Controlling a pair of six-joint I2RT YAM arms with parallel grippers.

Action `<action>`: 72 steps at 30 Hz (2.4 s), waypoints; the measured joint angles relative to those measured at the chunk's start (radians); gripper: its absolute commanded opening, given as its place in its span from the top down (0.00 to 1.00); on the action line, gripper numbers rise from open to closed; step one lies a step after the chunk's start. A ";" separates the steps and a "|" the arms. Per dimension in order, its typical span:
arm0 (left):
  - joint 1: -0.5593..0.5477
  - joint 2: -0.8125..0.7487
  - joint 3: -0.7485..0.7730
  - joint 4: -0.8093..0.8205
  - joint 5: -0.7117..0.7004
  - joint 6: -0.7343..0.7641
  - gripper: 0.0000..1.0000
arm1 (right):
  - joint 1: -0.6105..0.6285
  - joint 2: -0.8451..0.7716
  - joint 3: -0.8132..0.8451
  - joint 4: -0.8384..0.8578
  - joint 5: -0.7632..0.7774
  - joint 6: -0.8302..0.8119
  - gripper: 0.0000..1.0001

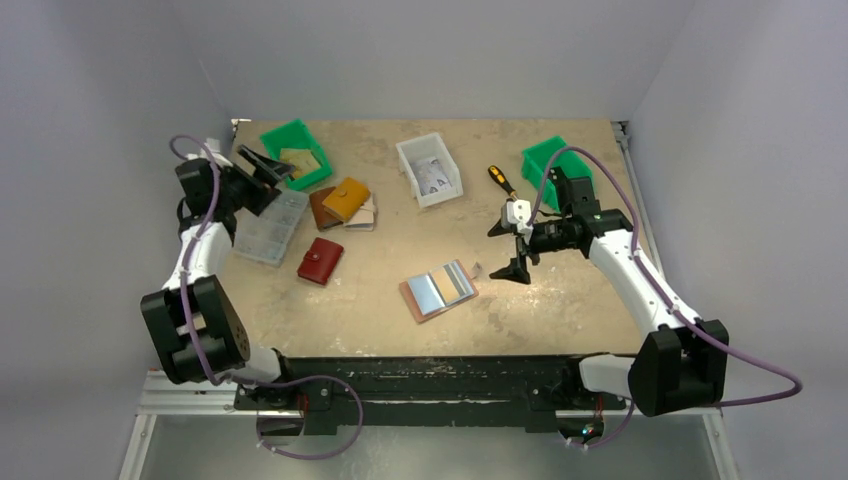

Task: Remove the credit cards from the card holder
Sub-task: Remove the credit card from the card holder.

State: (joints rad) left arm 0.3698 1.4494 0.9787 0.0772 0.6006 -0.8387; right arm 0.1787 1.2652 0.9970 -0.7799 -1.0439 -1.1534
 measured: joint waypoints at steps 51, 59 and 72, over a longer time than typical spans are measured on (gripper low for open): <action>-1.110 0.080 -0.631 0.745 -0.440 -0.332 0.54 | 0.227 0.440 -0.025 0.466 0.275 0.874 0.92; -1.123 0.169 -0.631 0.815 -0.440 -0.367 0.53 | 0.227 0.470 -0.010 0.470 0.277 0.925 0.91; -1.138 0.244 -0.631 0.879 -0.440 -0.399 0.52 | 0.227 0.500 0.003 0.478 0.319 0.956 0.91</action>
State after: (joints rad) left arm -0.7677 1.6932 0.3477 0.9565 0.1604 -1.2381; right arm 0.4057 1.7649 1.0000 -0.3016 -0.7254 -0.1974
